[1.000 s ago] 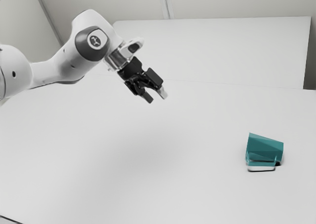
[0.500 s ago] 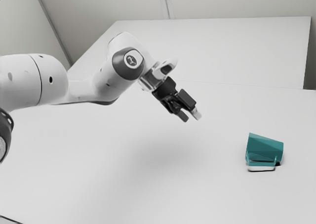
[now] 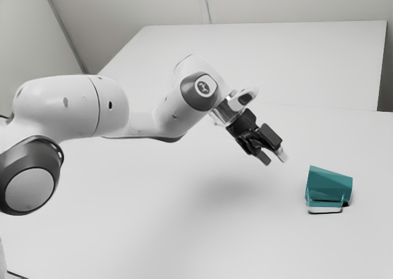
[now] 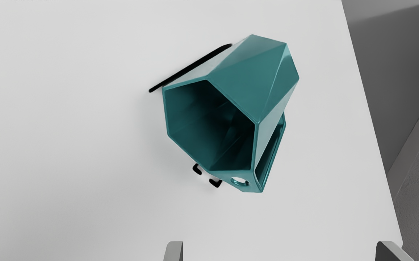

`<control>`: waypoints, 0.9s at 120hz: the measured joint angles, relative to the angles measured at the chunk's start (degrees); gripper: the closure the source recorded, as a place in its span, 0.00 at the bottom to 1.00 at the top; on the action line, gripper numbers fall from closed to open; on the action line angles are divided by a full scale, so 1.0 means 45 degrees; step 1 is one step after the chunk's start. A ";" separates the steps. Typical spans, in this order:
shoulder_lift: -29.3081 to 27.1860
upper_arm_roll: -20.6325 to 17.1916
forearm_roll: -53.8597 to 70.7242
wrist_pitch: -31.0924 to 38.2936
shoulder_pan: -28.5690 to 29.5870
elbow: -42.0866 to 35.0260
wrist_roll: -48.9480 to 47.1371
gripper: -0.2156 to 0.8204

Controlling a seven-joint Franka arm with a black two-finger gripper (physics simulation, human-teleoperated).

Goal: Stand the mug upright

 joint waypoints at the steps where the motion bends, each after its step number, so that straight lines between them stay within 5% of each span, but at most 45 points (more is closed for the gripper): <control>1: 0.0036 0.0000 -0.0013 0.0001 -0.0017 0.0024 -0.0002 0.24; 108: 0.2439 -0.0002 -0.3750 0.0024 -0.0801 0.1381 0.1744 0.23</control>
